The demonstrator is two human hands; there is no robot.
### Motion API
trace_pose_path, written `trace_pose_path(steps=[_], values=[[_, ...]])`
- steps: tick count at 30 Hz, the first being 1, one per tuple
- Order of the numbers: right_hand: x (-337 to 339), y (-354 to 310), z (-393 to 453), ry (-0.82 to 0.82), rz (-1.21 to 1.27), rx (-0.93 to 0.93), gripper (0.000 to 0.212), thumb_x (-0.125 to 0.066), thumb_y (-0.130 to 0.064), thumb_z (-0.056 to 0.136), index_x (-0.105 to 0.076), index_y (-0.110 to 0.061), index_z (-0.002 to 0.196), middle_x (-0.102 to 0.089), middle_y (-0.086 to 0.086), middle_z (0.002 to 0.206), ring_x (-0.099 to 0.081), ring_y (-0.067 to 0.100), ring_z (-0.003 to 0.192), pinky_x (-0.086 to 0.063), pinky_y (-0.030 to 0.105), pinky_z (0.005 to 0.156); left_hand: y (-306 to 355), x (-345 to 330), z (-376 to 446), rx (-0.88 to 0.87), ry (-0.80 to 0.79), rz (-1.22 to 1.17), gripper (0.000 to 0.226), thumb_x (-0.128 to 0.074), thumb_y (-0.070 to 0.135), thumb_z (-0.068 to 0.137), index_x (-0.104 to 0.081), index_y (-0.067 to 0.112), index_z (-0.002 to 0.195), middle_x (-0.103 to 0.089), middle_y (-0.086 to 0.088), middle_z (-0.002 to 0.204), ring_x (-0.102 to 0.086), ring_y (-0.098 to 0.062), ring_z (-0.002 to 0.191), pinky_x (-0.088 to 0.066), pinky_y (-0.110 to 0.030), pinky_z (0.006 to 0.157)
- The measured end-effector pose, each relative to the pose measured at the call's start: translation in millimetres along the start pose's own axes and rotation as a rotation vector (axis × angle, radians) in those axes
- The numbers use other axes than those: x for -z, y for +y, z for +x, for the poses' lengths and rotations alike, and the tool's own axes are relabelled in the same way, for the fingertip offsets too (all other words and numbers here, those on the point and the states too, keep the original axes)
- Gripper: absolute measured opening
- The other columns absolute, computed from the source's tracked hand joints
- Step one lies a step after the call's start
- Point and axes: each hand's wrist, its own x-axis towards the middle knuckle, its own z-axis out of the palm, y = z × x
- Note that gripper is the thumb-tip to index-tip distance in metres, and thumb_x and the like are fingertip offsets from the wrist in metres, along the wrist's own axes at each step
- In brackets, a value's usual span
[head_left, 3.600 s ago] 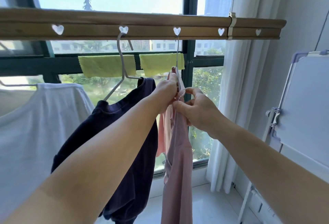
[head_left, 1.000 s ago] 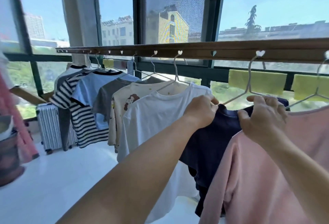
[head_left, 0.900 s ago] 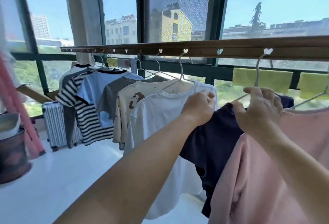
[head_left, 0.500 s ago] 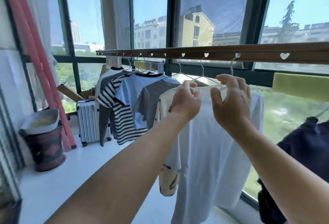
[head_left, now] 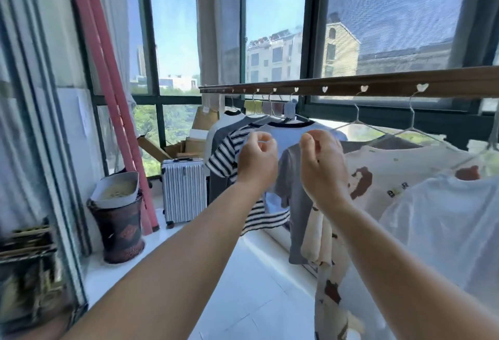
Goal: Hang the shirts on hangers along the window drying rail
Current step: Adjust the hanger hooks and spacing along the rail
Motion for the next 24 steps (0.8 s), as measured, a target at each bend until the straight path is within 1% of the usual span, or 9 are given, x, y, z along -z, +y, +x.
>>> trace_pose_path(steps=[2,6,11,14,15,18,19,21,24], values=[[-15,2,0,-0.017,0.038,-0.031,0.026,-0.040,-0.030,0.097,-0.058,-0.015,0.109,-0.051,-0.005,0.100,-0.043,0.010,0.096,-0.030,0.024,0.083,-16,5,8,0.037,-0.006,-0.013,0.021,-0.046,0.024,0.094,-0.055,0.013,0.109,-0.061,-0.004,0.094,-0.057,-0.018,0.081,-0.045,-0.027,0.075],[-72,17,14,-0.047,0.093,-0.054,0.023,-0.043,-0.029,0.097,-0.058,-0.015,0.108,-0.050,-0.005,0.097,-0.046,0.009,0.093,-0.033,0.024,0.083,-61,14,43,0.082,-0.001,-0.006,0.017,-0.046,0.024,0.094,-0.055,0.015,0.106,-0.060,0.002,0.088,-0.057,-0.013,0.076,-0.043,-0.021,0.060],[-150,46,59,-0.079,0.135,-0.082,0.020,-0.046,-0.029,0.095,-0.057,-0.018,0.107,-0.055,-0.002,0.100,-0.051,0.012,0.091,-0.042,0.030,0.086,-108,11,110,0.103,-0.024,0.026,0.016,-0.046,0.026,0.094,-0.055,0.018,0.105,-0.065,-0.003,0.097,-0.059,-0.018,0.082,-0.044,-0.025,0.067],[-194,61,94,-0.091,0.181,-0.066,0.015,-0.047,-0.028,0.094,-0.057,-0.021,0.103,-0.058,-0.002,0.101,-0.054,0.011,0.090,-0.046,0.031,0.085,-132,6,161,0.082,-0.014,0.065,0.016,-0.048,0.027,0.093,-0.058,0.018,0.103,-0.067,-0.003,0.095,-0.061,-0.019,0.087,-0.048,-0.030,0.076],[-207,65,106,-0.100,0.196,-0.062,0.015,-0.047,-0.028,0.094,-0.057,-0.021,0.103,-0.058,-0.002,0.101,-0.054,0.011,0.090,-0.046,0.030,0.084,-139,4,176,0.070,-0.014,0.077,0.018,-0.048,0.028,0.094,-0.059,0.017,0.103,-0.067,-0.002,0.094,-0.061,-0.019,0.086,-0.048,-0.030,0.076],[-247,74,150,-0.118,0.220,-0.051,0.018,-0.049,-0.027,0.093,-0.057,-0.018,0.107,-0.058,-0.002,0.103,-0.055,0.012,0.092,-0.047,0.031,0.084,-157,2,235,0.072,0.004,0.106,0.022,-0.047,0.031,0.094,-0.062,0.017,0.102,-0.066,0.001,0.089,-0.055,-0.014,0.071,-0.040,-0.025,0.061],[-263,76,169,-0.123,0.232,-0.043,0.019,-0.049,-0.026,0.093,-0.057,-0.017,0.108,-0.059,-0.001,0.104,-0.055,0.012,0.093,-0.048,0.034,0.086,-162,0,257,0.069,0.004,0.091,0.021,-0.047,0.030,0.094,-0.062,0.017,0.102,-0.066,0.000,0.091,-0.056,-0.014,0.071,-0.040,-0.024,0.060],[-285,78,193,-0.124,0.241,-0.027,0.022,-0.050,-0.025,0.092,-0.058,-0.015,0.110,-0.059,0.002,0.106,-0.056,0.015,0.094,-0.049,0.037,0.087,-171,-2,287,0.056,-0.003,0.084,0.023,-0.048,0.029,0.094,-0.062,0.014,0.105,-0.068,-0.003,0.098,-0.062,-0.019,0.086,-0.043,-0.025,0.067],[-323,80,222,-0.158,0.225,-0.011,0.025,-0.051,-0.023,0.091,-0.056,-0.015,0.115,-0.058,0.002,0.111,-0.057,0.015,0.096,-0.049,0.033,0.088,-185,-1,328,0.058,-0.014,0.079,0.028,-0.047,0.030,0.095,-0.060,0.013,0.112,-0.067,-0.002,0.106,-0.063,-0.019,0.097,-0.045,-0.025,0.074]])
